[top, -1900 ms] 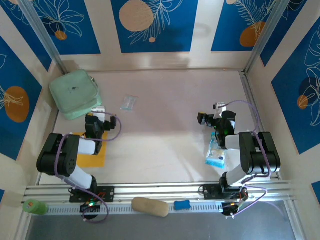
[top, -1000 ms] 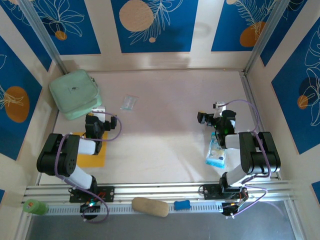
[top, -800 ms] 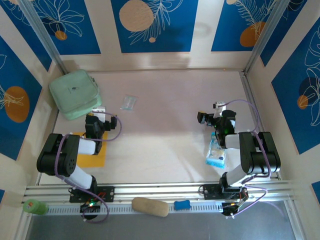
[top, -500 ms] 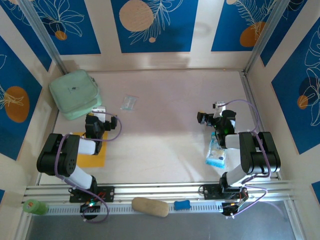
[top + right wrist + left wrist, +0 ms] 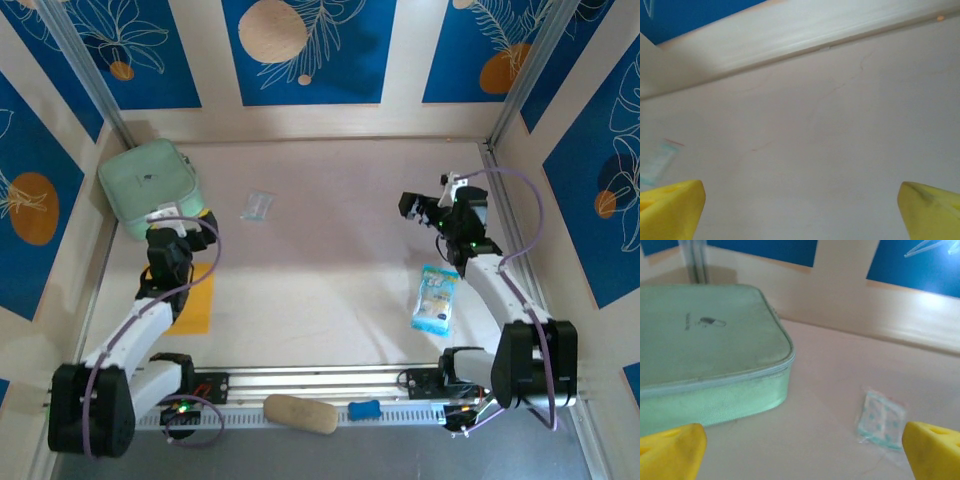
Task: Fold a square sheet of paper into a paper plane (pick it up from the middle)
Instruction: Move the square sheet of paper to the bottom-center of the table.
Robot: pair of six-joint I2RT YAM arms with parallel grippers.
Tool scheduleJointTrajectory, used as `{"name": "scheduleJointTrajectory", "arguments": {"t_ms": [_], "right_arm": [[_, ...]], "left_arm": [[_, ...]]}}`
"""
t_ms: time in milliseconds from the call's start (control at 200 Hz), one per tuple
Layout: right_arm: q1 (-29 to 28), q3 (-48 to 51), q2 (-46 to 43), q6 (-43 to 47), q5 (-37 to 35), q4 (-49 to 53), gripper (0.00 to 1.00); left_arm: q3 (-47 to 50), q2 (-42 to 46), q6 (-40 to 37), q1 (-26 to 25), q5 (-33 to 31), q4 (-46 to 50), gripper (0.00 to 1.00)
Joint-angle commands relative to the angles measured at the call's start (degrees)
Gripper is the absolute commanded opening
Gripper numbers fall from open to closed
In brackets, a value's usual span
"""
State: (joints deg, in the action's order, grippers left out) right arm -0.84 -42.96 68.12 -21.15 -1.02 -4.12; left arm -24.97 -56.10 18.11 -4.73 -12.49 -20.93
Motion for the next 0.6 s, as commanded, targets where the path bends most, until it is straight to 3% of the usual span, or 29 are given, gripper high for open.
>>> {"name": "scheduleJointTrajectory", "arguments": {"t_ms": [0,45,90,185,355,595], "right_arm": [[1.3,1.2,-1.8,-13.4,14.5,14.4,0.99],[1.3,3.2,-2.4,-14.9,22.5,11.2,0.99],[0.2,4.7,-3.3,-16.3,25.4,10.0,0.99],[-4.4,6.9,-5.5,-17.7,23.5,10.8,0.99],[-12.8,7.9,-7.6,-16.7,18.7,13.8,0.99],[-16.6,9.7,-8.1,-18.7,16.2,13.2,0.99]], "left_arm": [[-1.5,3.5,14.7,0.1,5.3,20.1,1.0],[-0.8,4.0,17.7,0.1,7.7,23.0,1.0],[-0.3,3.9,21.1,0.1,7.8,26.7,1.0],[-0.4,2.2,21.7,0.2,8.2,31.5,1.0],[-1.2,-4.2,21.7,0.8,7.2,32.0,1.0],[-8.9,-17.5,21.3,1.7,8.2,39.3,1.0]]}}
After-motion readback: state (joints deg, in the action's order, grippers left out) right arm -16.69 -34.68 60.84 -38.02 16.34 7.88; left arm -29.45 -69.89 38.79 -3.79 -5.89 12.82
